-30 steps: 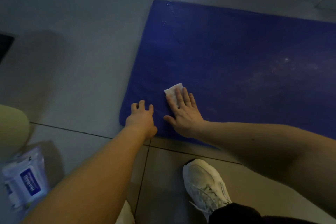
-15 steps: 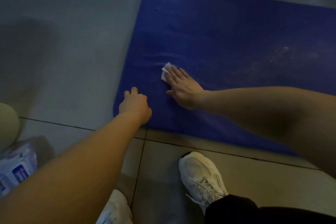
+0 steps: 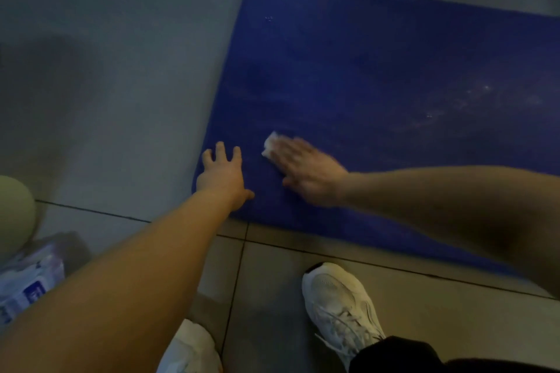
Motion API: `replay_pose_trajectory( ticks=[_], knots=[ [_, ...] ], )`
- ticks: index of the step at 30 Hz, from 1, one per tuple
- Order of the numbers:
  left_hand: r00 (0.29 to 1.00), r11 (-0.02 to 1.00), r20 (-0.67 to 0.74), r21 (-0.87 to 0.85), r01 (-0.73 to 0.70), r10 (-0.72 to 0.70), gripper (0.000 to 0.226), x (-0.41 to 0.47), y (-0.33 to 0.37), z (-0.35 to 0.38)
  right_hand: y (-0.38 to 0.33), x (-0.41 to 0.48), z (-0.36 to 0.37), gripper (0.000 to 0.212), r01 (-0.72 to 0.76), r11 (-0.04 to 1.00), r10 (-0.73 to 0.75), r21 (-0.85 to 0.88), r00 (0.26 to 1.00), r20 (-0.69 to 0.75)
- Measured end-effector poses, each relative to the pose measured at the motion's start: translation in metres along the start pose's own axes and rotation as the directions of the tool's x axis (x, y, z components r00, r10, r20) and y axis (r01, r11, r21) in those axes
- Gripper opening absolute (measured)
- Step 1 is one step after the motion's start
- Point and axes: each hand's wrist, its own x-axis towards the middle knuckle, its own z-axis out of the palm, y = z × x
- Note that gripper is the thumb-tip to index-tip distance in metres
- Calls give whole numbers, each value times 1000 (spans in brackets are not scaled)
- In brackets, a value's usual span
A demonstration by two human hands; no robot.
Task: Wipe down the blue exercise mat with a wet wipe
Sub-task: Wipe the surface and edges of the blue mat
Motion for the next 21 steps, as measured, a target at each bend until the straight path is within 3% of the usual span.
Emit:
replay_pose_trajectory(
  ticks=[4,6,9,13,15,18,21],
  knots=[
    [1000,999,2,29,16,-16,115,-3,7,0,72,26,-45,68,-309,948,303,-76,949,-83],
    [1000,999,0,29,16,-16,115,-3,9,1,93,27,-59,69,-381,924,380,-35,924,-34],
    [1000,999,-3,42,26,-26,114,-2,10,1,89,20,-57,72,-430,903,430,18,903,20],
    [999,998,12,54,31,-32,116,-2,12,-1,58,11,-50,74,-526,839,542,139,829,-135],
    [999,998,14,58,31,-32,117,-3,12,-1,46,12,-46,76,-495,859,510,130,848,-143],
    [1000,998,8,57,29,-30,117,-2,11,-2,49,25,-41,78,-470,879,475,79,879,-47],
    [1000,999,14,48,25,-26,117,-4,10,-2,57,37,-38,75,-535,834,535,138,844,36]
  ],
)
